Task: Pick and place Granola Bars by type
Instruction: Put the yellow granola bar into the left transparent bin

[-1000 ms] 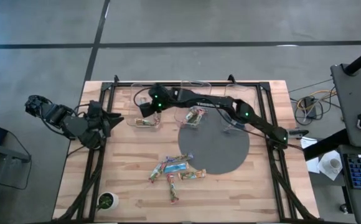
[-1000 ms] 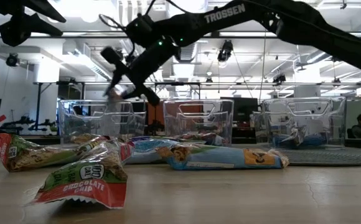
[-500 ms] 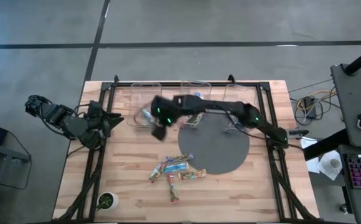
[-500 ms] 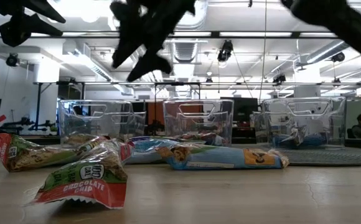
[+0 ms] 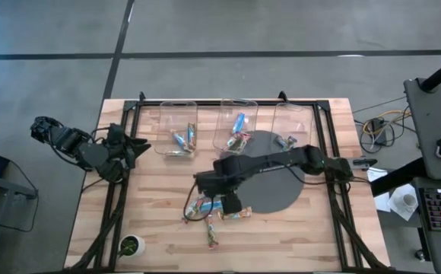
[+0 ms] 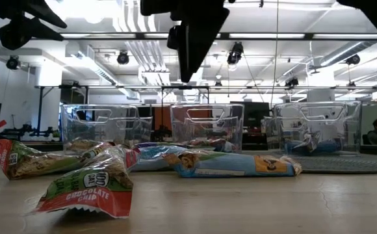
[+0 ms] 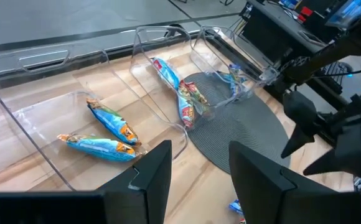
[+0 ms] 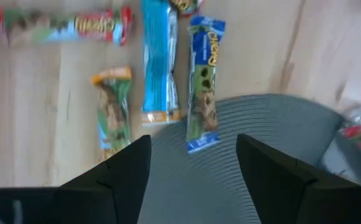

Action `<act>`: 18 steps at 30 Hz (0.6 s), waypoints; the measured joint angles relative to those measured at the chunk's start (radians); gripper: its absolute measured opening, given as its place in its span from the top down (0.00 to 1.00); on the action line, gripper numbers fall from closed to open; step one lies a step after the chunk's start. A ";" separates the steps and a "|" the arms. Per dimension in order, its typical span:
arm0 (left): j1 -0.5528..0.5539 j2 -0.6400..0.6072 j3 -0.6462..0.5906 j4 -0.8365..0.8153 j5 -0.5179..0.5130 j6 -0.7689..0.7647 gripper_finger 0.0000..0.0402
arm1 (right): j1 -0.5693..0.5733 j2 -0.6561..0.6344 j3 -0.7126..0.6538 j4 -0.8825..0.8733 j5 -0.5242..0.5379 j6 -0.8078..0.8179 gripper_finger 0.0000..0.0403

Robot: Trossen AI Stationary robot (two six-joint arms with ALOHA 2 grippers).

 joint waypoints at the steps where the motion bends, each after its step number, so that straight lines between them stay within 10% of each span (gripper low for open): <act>1: 0.000 0.000 0.000 0.000 0.000 0.000 0.65 | 0.004 -0.005 -0.008 0.017 0.000 0.047 0.44; 13: 0.000 0.000 0.000 -0.002 0.000 0.013 0.65 | 0.089 -0.174 -0.313 0.370 0.357 0.299 0.44; 18: 0.000 -0.001 0.000 -0.002 0.000 -0.002 0.65 | 0.114 -0.271 -0.597 0.564 0.339 0.434 0.44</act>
